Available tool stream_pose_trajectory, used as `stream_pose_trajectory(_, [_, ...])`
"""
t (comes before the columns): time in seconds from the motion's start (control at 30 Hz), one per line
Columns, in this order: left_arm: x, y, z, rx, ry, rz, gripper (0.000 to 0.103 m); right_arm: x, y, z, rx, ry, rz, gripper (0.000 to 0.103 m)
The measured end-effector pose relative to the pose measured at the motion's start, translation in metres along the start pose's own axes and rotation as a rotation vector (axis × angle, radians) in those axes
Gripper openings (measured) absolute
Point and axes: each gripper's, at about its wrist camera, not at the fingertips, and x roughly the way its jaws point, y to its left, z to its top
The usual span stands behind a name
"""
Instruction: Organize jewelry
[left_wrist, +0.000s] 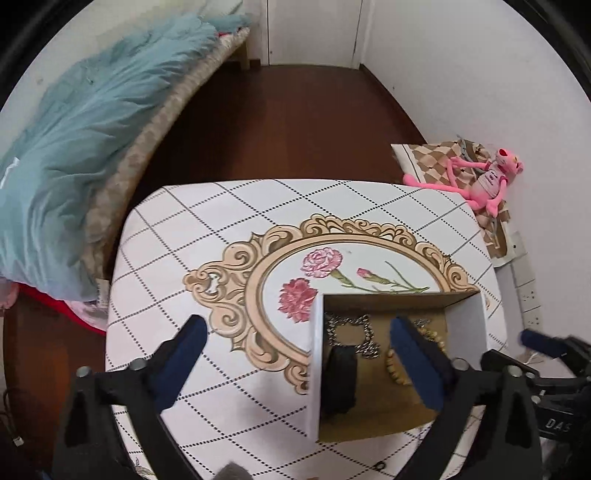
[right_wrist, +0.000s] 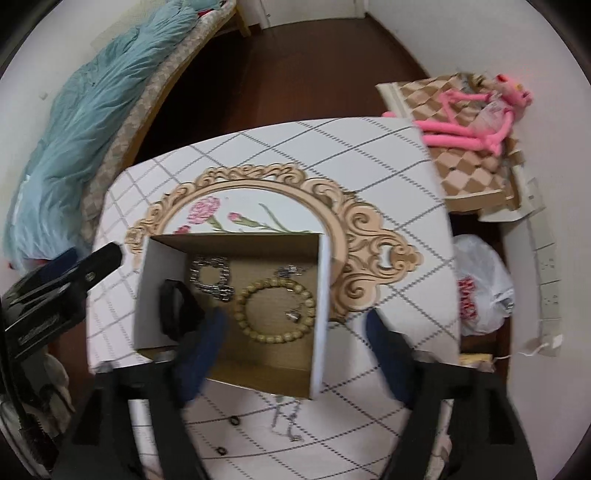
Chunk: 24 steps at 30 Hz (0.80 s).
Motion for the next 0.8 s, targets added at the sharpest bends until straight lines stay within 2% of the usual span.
stream_pose_trajectory(0.13, [-0.002,-0.002,-0.018,0.019,-0.018,0.036,0.103,0.005,0.003,-0.017,-0.008,-0.024,-0.135,0.100])
stream_pose_trajectory(0.2, [0.001,-0.003,-0.027,0.025,-0.008,0.048,0.103,0.008,0.004,-0.025,-0.007,-0.029,-0.157,0.101])
stream_pose_trajectory(0.53, [-0.002,-0.005,-0.056,0.036,0.017,0.054,0.103,0.015,0.009,-0.050,0.012,-0.029,-0.169,0.101])
stream_pose_trajectory(0.8, [-0.024,-0.002,-0.064,0.035,-0.015,0.062,0.103,-0.008,0.018,-0.061,0.000,-0.089,-0.198,0.101])
